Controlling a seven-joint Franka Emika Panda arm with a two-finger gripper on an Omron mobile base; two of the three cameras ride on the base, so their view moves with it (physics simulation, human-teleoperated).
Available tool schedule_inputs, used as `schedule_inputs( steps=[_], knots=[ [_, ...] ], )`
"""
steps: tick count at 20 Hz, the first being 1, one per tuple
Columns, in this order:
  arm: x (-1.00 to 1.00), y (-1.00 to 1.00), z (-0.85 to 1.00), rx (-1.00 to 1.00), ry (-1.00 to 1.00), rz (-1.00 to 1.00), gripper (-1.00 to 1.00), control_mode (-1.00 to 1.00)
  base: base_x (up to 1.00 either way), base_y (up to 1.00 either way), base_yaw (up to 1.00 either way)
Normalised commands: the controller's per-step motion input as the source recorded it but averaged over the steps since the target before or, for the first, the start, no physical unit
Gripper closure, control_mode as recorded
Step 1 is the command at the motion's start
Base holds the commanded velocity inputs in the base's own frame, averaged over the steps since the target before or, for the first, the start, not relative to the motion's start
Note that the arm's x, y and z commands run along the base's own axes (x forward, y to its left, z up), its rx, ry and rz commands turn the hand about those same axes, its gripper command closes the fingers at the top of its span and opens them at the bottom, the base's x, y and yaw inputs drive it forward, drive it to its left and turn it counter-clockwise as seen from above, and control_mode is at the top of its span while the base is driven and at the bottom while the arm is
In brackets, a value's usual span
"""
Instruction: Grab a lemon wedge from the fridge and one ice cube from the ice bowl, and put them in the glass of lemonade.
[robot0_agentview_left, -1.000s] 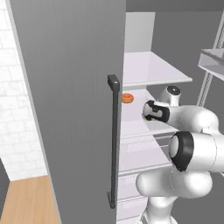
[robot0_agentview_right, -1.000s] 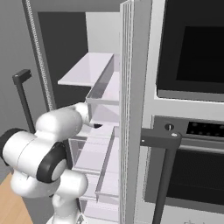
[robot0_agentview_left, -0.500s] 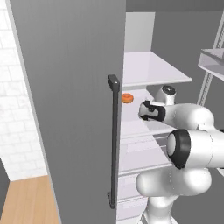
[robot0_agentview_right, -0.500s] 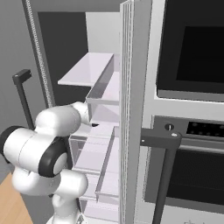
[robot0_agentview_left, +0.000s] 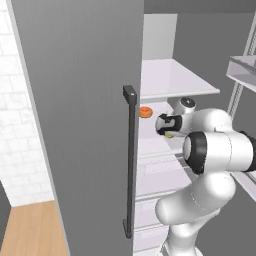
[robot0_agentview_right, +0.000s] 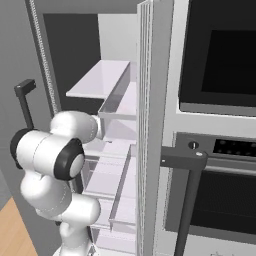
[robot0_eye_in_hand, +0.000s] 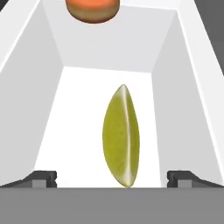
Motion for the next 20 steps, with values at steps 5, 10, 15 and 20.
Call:
schedule_inputs(
  steps=[5,10,15,20],
  knots=[
    [0.25,0.00,-0.27,0.00,0.07,0.00,-1.00,-1.00,0.00,0.00,0.00],
    [0.22,0.00,-0.13,0.00,0.01,0.00,-1.00,-1.00,0.00,0.00,0.00],
    [0.32,-0.03,-0.04,0.00,0.00,0.00,-1.00,-1.00,0.00,0.00,0.00],
    [0.24,-0.09,-0.07,0.00,0.00,0.00,-1.00,-1.00,0.00,0.00,0.00]
  ],
)
